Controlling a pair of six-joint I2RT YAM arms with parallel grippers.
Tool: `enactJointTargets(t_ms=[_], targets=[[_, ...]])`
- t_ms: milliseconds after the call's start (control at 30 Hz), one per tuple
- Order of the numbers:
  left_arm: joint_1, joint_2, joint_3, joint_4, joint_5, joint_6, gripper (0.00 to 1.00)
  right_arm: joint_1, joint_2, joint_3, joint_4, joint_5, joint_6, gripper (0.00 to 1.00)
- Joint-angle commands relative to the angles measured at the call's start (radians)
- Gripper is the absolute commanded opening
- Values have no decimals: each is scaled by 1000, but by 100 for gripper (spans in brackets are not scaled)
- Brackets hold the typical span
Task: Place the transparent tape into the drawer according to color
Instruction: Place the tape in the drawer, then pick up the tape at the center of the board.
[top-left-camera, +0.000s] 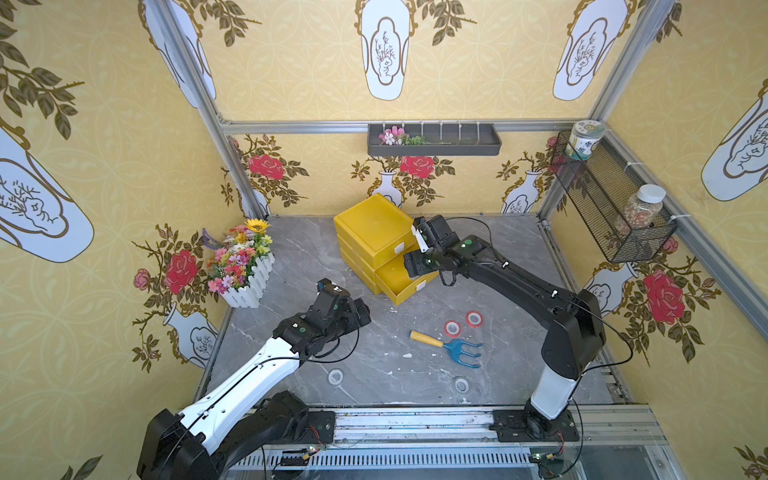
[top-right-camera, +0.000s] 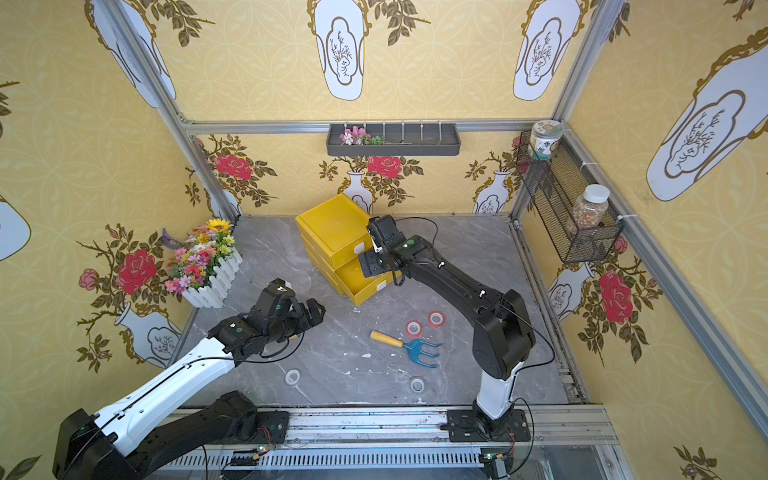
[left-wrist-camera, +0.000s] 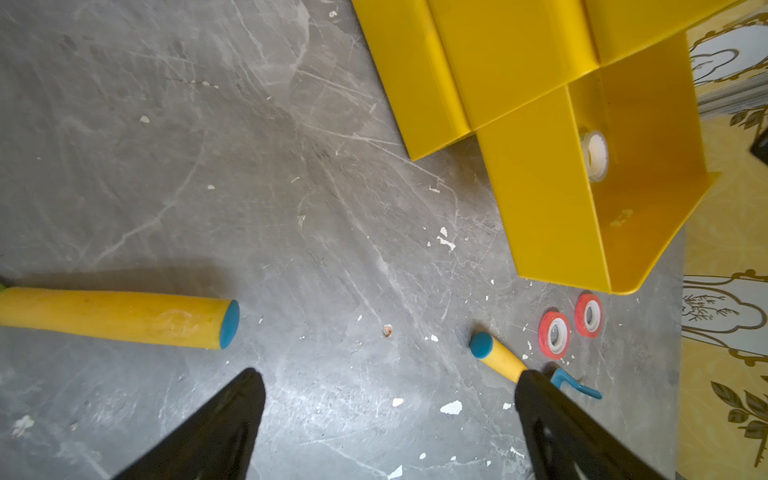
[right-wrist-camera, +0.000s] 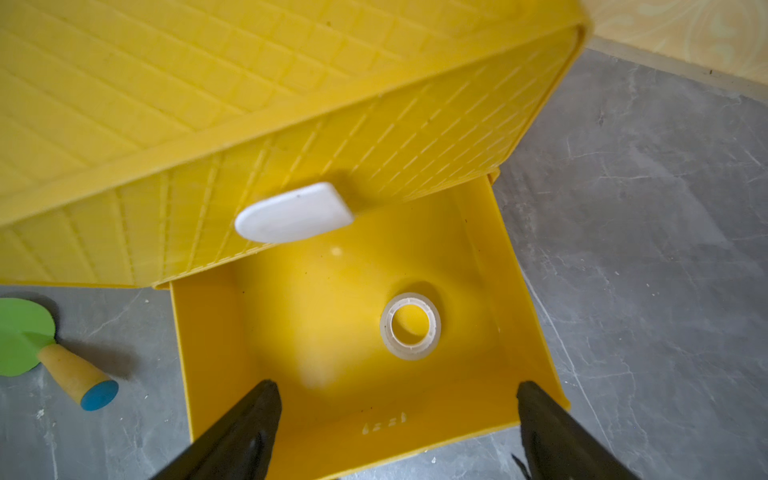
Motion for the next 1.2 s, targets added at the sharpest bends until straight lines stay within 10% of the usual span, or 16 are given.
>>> enactJointTargets(t_ms=[0,567,1167], targets=[[-37,6,16,-61,-14,-33,100,11,-48,-50,55,-14,25,92],[-259,-102,-114,-422,-19,-492,94,10,-172,-298,210,-25,76,92],[-259,87,-230,-325,-16,-520,76,-31,-209,-363,246,-55,87,92]])
